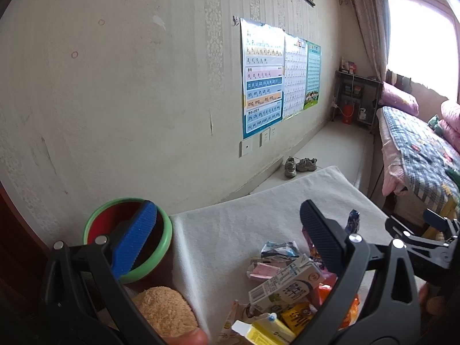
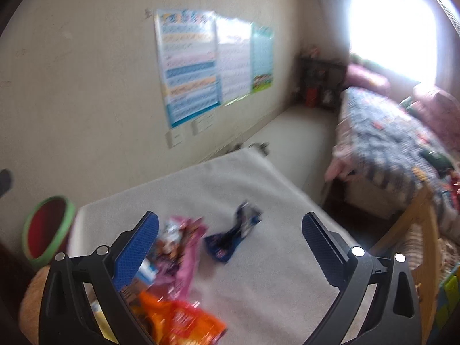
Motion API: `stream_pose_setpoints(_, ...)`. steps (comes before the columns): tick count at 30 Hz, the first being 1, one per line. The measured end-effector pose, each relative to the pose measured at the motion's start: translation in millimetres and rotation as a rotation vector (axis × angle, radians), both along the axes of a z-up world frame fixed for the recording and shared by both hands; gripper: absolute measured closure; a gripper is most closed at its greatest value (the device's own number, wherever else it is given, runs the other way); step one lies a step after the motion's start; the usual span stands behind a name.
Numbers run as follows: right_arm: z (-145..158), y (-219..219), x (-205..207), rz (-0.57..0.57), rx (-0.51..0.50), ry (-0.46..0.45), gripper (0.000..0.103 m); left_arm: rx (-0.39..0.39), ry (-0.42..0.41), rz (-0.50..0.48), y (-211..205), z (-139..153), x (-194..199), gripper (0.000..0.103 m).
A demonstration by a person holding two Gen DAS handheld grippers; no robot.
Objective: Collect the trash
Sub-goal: 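Grasp the white milk carton with the left tool while the right tool grasps the paper cup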
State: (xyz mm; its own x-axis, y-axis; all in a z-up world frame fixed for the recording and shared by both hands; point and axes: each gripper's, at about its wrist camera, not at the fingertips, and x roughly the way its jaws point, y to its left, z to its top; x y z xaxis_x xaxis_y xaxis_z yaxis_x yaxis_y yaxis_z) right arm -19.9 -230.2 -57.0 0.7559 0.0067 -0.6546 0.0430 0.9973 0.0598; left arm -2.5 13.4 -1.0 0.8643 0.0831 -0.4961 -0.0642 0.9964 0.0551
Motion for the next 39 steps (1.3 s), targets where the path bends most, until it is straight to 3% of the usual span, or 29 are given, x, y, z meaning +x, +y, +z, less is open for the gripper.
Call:
stream_pose_setpoints(5,-19,-10,-31,0.032,0.042,0.230,0.007,0.034,-0.045,-0.008,3,-9,-12,0.005)
stream_pose_setpoints(8,-43,-16,-55,0.002,0.095,0.372,0.007,0.002,0.024,-0.059,7,-25,-6,0.005)
stream_pose_setpoints(11,-78,-19,-80,-0.034,0.213,0.527,0.007,0.020,0.071,-0.096,5,-42,-1,0.005)
stream_pose_setpoints(15,-103,-8,-89,-0.044,0.267,0.627,0.009,0.006,0.141,-0.203,0,-71,9,0.005)
stream_pose_setpoints(19,-120,3,-87,-0.032,0.214,0.680,0.023,-0.018,0.298,-0.320,-10,-110,28,0.006)
stream_pose_setpoints(21,-133,2,-86,-0.034,0.255,0.738,0.043,-0.018,0.339,-0.341,-15,-126,35,0.007)
stream_pose_setpoints(22,-138,1,-86,-0.038,0.268,0.755,0.047,-0.023,0.355,-0.350,-18,-131,40,0.007)
stream_pose_setpoints(24,-138,2,-85,-0.037,0.259,0.749,0.064,-0.032,0.401,-0.373,-23,-143,49,0.009)
stream_pose_setpoints(28,-117,17,-86,0.027,0.212,0.634,0.065,-0.058,0.475,-0.410,-31,-161,58,0.021)
stream_pose_setpoints(30,-104,24,-88,0.057,0.178,0.566,0.065,-0.056,0.497,-0.427,-36,-165,58,0.046)
stream_pose_setpoints(33,-85,35,-92,0.090,0.144,0.466,0.065,-0.036,0.496,-0.445,-39,-165,56,0.053)
stream_pose_setpoints(39,-54,43,-89,0.096,0.124,0.309,0.065,-0.106,0.445,-0.424,-23,-139,53,0.061)
